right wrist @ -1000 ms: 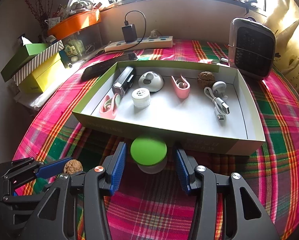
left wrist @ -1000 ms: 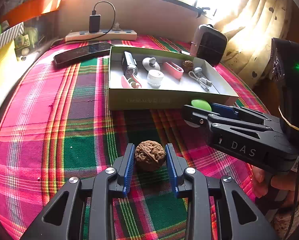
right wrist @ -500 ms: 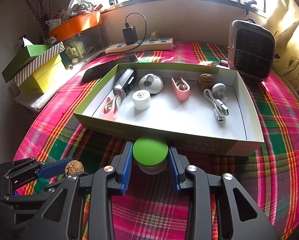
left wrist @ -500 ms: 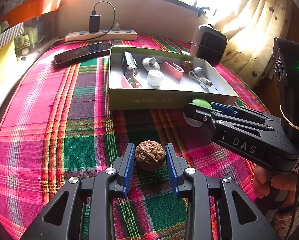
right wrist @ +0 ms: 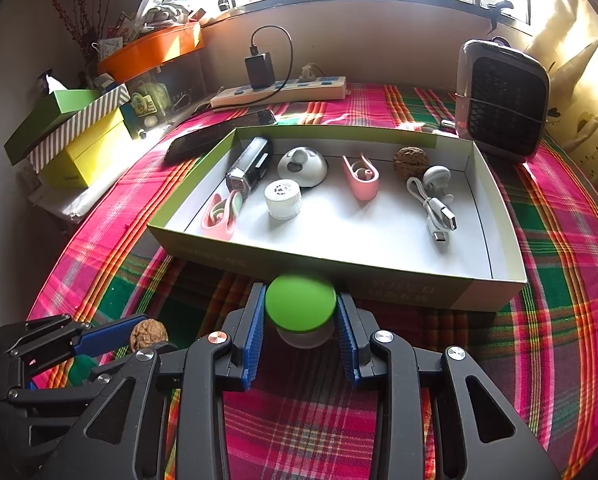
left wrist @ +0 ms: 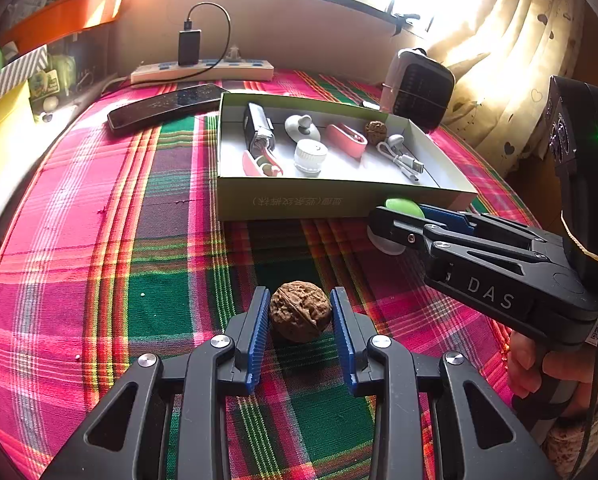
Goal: Organize objects
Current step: 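Carry the walnut and green mushroom toy over into the white box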
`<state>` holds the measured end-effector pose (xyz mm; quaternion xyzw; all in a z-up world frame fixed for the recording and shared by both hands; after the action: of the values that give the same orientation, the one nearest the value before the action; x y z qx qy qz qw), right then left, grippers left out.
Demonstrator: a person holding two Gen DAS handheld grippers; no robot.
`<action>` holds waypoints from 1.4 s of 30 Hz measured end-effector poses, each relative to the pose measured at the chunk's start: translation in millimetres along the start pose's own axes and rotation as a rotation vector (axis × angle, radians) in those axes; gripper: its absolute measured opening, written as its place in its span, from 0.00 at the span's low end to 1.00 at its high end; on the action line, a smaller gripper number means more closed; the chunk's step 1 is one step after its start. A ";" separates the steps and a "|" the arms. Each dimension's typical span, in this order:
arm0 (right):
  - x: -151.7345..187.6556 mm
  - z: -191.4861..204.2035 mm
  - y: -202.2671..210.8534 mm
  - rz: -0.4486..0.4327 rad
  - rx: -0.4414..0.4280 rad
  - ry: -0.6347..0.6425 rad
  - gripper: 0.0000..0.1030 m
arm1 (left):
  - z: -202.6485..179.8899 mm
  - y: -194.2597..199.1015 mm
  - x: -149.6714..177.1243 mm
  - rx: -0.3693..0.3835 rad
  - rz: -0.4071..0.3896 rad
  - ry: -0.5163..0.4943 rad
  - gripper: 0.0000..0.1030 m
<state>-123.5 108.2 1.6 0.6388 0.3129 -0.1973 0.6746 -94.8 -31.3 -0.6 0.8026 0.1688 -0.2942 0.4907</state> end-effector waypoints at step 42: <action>-4.4 -22.8 34.8 -0.044 -0.051 -0.024 0.34 | -10.9 15.9 -23.2 0.011 -0.030 -0.022 0.28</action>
<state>-107.4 133.8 30.5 0.6118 0.3239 -0.2118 0.6899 -100.4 -28.5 28.8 0.7994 0.1738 -0.3112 0.4837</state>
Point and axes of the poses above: each gripper's, at about its wrist camera, not at the fingertips, and y roughly against the way its jaws point, z to its left, x to its underside, the point moved 1 cm from there along -y, roughly the way its jaws point, and after that the axes turned 11 degrees about x, right-handed, at the moved point
